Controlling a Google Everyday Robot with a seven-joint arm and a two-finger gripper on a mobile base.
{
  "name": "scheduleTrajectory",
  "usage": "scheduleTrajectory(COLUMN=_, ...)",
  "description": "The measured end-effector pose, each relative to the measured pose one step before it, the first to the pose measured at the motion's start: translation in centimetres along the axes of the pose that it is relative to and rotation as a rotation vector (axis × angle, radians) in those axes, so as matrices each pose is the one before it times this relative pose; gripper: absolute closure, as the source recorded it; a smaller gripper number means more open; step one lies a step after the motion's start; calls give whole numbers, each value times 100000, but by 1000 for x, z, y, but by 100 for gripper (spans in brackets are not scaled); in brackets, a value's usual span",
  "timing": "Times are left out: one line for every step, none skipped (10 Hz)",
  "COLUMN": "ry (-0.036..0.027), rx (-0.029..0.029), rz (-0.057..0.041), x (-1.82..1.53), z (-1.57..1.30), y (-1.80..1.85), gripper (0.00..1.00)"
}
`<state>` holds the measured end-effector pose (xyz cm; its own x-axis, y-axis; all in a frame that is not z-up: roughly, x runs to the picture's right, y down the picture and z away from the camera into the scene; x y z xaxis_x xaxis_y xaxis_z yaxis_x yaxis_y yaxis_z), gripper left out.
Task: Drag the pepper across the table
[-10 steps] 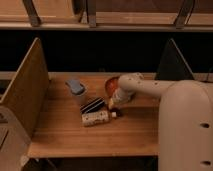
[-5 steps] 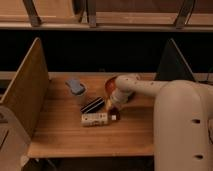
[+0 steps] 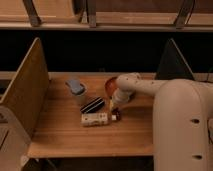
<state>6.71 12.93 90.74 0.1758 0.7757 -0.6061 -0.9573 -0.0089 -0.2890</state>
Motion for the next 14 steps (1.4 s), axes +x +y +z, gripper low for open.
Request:
scheduleTrajectory(ry=1134, rx=1019, rz=1745, x=353, z=74, y=-663, gripper=100)
scheduleTrajectory(ry=489, rx=648, rz=1434, x=112, z=60, y=-497, gripper=100)
scheduleTrajectory(ry=1226, rx=1142, rz=3002, x=267, z=107, y=-1070, gripper=100)
scheduleTrajectory(ry=1017, rx=1250, rz=2868, x=200, z=75, y=-1197, gripper=100)
scheduleTrajectory(ry=1078, rx=1459, rz=3745, x=156, z=101, y=-1553, gripper=100)
scheduleTrajectory(ry=672, rx=1092, rz=2988, x=67, z=71, y=-1164, gripper=100)
scheduleTrajectory(ry=450, rx=999, rz=2294, x=123, z=14, y=-896, gripper=100)
scheduleTrajectory(ry=578, rx=1448, rz=3575, x=301, z=12, y=-1335, gripper=100)
scheduleTrajectory(ry=376, rx=1164, rz=2957, x=334, z=-49, y=-1131, gripper=100)
scheduleTrajectory(ry=55, rx=989, rz=2530, x=219, z=-145, y=-972, gripper=100)
scheduleTrajectory(ry=84, rx=1854, rz=4125, x=549, z=-264, y=-1631, gripper=100)
scheduleTrajectory(ry=-183, rx=1113, rz=2702, x=285, z=-225, y=-1031, gripper=100)
scheduleTrajectory(ry=-32, rx=59, rz=267, x=16, z=-8, y=-100, gripper=100)
scheduleTrajectory(ry=41, rx=28, rz=-35, x=3, z=-18, y=9, gripper=100)
